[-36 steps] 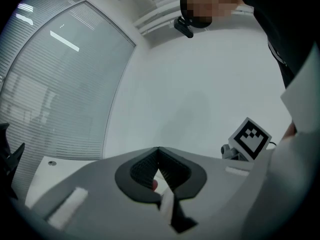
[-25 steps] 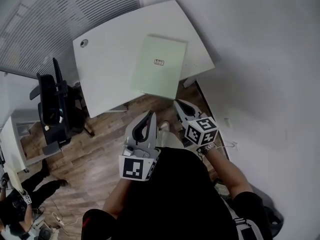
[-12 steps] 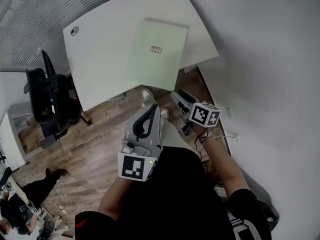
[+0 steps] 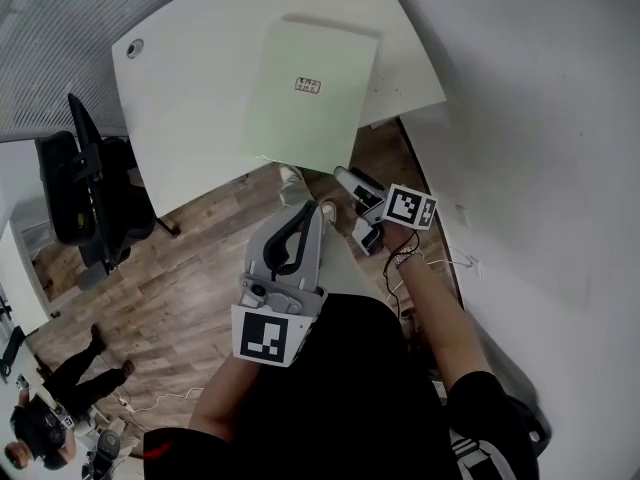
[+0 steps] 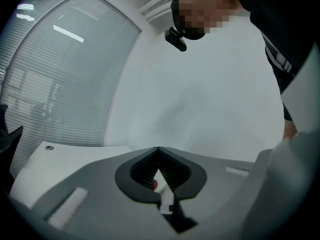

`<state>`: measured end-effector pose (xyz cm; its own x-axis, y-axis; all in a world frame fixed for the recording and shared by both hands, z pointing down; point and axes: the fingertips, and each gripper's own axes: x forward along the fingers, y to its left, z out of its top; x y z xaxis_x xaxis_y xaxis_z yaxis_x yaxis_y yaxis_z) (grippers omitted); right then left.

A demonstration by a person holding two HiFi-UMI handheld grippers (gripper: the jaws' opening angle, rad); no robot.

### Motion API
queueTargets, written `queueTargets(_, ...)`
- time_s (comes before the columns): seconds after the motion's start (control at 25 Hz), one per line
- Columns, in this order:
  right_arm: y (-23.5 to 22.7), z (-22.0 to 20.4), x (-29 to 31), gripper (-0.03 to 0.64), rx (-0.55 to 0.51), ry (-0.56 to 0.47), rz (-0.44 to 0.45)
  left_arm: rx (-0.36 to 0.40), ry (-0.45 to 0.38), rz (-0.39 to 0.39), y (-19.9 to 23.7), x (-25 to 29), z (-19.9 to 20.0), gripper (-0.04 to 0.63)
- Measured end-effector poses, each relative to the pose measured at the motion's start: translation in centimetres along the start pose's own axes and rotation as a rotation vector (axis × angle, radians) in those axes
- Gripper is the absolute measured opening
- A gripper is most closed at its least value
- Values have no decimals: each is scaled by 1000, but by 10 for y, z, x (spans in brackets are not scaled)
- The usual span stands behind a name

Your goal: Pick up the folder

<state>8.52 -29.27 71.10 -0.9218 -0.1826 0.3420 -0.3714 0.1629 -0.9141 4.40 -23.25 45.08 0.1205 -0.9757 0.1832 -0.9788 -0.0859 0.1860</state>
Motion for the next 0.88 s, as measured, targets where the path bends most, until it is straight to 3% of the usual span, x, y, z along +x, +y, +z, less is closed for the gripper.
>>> queueTargets(0.2,-9,-1,13,304,111,11,92,-2,17,-4,3,6,-5,5)
queueTargets(0.4,-8,4,26,318,109,40,175,7,40,3,11,9,-13,5)
queueTargets(0.56,-8,5,38,319,79,73,190,-4,56,18,21,10,-18,5)
queueTargets(0.88,-7,4,56,318,152,75,234,2,69,38,40,10,-23,5)
